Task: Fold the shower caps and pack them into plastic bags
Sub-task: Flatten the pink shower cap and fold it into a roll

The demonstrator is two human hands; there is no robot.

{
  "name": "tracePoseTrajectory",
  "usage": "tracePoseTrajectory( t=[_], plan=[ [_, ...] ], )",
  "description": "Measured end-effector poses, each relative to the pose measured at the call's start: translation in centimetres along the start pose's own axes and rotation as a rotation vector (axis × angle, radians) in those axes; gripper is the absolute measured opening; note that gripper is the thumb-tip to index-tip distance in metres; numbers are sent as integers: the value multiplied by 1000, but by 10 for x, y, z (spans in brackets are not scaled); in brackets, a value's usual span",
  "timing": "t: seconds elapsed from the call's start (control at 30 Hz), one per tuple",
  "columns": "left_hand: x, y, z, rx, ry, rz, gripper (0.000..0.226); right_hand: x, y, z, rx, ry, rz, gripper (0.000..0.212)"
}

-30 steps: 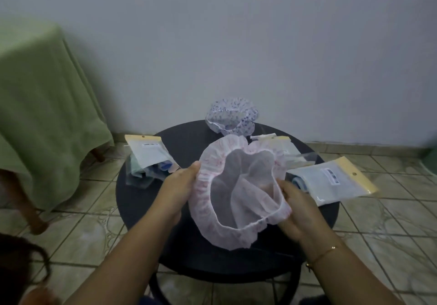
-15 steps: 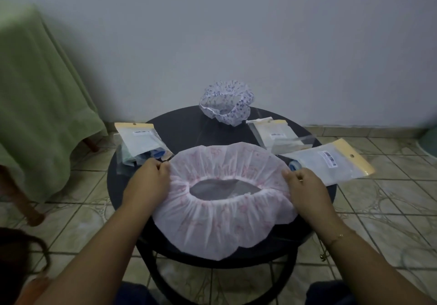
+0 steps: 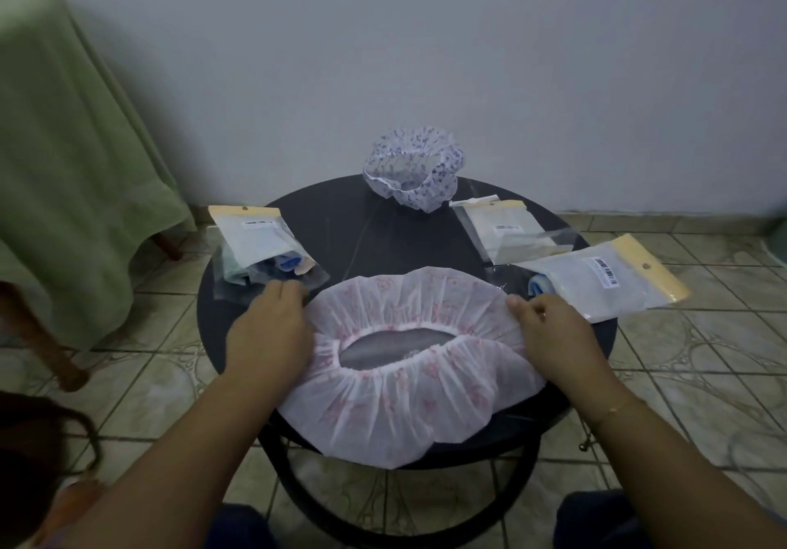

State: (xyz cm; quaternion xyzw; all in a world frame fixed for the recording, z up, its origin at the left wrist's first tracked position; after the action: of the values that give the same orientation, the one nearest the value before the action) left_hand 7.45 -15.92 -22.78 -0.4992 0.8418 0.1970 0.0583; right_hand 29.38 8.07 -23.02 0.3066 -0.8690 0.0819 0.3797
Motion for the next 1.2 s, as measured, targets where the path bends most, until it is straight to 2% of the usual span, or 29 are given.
tracePoseTrajectory(
  t=[0.1, 0.2, 0.27, 0.37, 0.43, 0.5, 0.57, 0.63, 0.77, 0.87, 0.93, 1.0, 1.13, 1.2],
  plan=[
    [-29, -10, -8, -31, -143, 280, 44, 1, -1, -2, 24, 263, 115, 51],
    [-43, -14, -14, 66, -296, 301, 47, -2, -9, 15, 123, 820, 322, 45],
    [-45, -13, -7, 134, -162, 284, 50, 2, -11, 25, 163, 1163, 370, 49],
    [-35, -11, 14, 295, 101, 207, 64, 5, -11, 29, 193, 1401, 387, 62],
    [-32, -12, 21, 355, 133, 138, 64, 7, -14, 30, 217, 1345, 409, 61],
    [-34, -13, 19, 387, 104, 91, 62, 10, -19, 36, 305, 1210, 419, 39],
    [-34, -12, 15, 417, 37, 33, 53, 10, -21, 42, 374, 1122, 402, 36],
    [-35, -8, 7, 372, 14, 5, 50, 6, -20, 45, 389, 1100, 412, 39],
    [-33, 1, -6, 230, 33, -69, 48, 5, -22, 46, 399, 1053, 426, 29],
    [-26, 10, 0, 190, -144, -132, 49, 9, -21, 47, 426, 1059, 401, 28],
    [-23, 15, 11, 252, -299, -190, 65, 11, -20, 47, 434, 1059, 388, 29],
    [-26, 17, 20, 320, -442, -223, 65, 12, -19, 47, 445, 1064, 381, 31],
    [-33, 22, 18, 303, -479, -211, 58, 12, -21, 51, 465, 1181, 444, 37],
    [-34, 23, 16, 276, -493, -184, 55, 6, -19, 51, 424, 1223, 478, 36]
  ],
)
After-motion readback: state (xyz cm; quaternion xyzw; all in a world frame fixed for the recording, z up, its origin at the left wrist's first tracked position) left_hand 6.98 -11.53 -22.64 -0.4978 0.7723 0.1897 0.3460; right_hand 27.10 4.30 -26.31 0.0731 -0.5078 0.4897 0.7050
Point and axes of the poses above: each hand's wrist, its own y-axis towards the middle knuckle, its own z-axis out of the palm, x = y × z, the point moved 9 cm from there along y, towards the middle knuckle, and after that the axes turned 4 degrees about -z, right-handed, at the moved point
